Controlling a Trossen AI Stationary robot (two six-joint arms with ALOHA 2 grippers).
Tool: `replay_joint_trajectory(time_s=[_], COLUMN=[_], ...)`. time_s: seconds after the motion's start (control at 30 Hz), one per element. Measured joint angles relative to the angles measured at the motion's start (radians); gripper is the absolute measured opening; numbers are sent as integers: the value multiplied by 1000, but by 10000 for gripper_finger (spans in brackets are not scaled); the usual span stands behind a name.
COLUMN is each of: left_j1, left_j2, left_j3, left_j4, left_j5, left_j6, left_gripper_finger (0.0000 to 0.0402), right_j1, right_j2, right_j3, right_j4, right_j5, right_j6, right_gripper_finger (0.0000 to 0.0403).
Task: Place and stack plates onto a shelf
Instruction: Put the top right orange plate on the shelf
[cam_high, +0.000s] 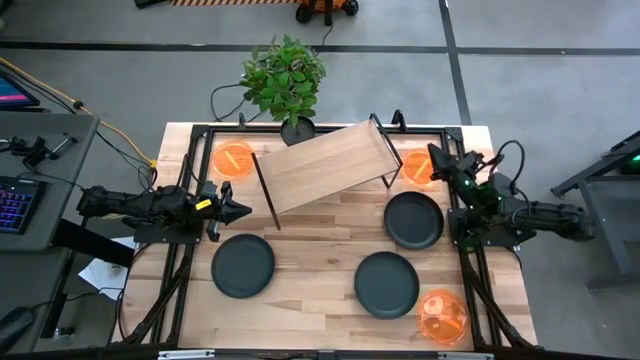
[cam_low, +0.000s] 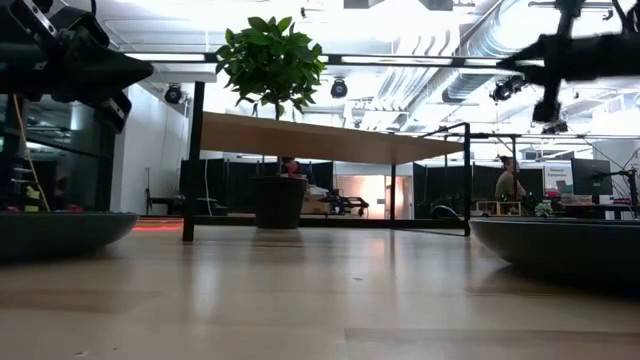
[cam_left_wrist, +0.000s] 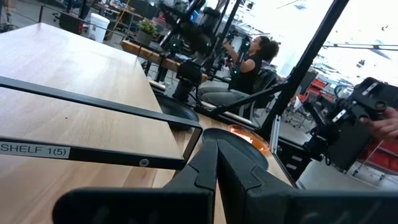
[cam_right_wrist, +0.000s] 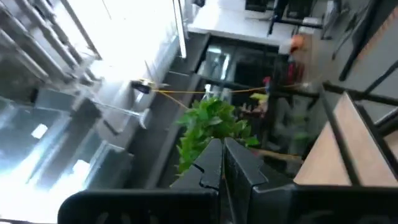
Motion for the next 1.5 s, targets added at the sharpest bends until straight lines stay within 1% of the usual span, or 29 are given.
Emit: replay_joint_trajectory(time_s=[0.07, 0.1, 0.13, 0.2, 0.27, 0.33, 0.37, 0.43, 0.57, 0.63, 0.7, 0.83, 1.03, 1.27, 1.4, 1.5], left_j1=[0, 0, 0, 0, 0, 0, 0, 0, 0, 0, 0, 0, 0, 0, 0, 0], left_j2=[0, 0, 0, 0, 0, 0, 0, 0, 0, 0, 0, 0, 0, 0, 0, 0], left_j3=[0, 0, 0, 0, 0, 0, 0, 0, 0, 0, 0, 0, 0, 0, 0, 0], left_j4=[0, 0, 0, 0, 0, 0, 0, 0, 0, 0, 0, 0, 0, 0, 0, 0], left_j5=[0, 0, 0, 0, 0, 0, 0, 0, 0, 0, 0, 0, 0, 0, 0, 0], left_j6=[0, 0, 0, 0, 0, 0, 0, 0, 0, 0, 0, 0, 0, 0, 0, 0], left_gripper_finger=[1, 1, 1, 1, 1, 1, 1, 1, 1, 1, 1, 1, 1, 1, 1, 1], right_j1=[-3, -10, -22, -66, -130, -204, -241, -308, -411, -446, -468, -483, -483, -483, -483, -483], right_j2=[82, 119, 154, 218, 280, 343, 372, 424, 534, 587, 634, 698, 728, 752, 776, 785], right_j3=[97, 153, 212, 332, 434, 496, 508, 511, 470, 442, 417, 372, 322, 243, 214, 204], right_j4=[-102, -191, -302, -578, -876, -1108, -1185, -1271, -1311, -1312, -1320, -1339, -1301, -1136, -1112, -1087], right_j5=[47, 70, 89, 96, 65, 4, -35, -122, -271, -312, -331, -340, -304, -301, -305, -282], right_j6=[-58, -75, -74, -20, 70, 144, 175, 204, 234, 255, 284, 383, 531, 583, 643, 656], right_gripper_finger=[0, 1, 1, 6, 17, 36, 48, 73, 122, 139, 151, 158, 156, 156, 156, 156])
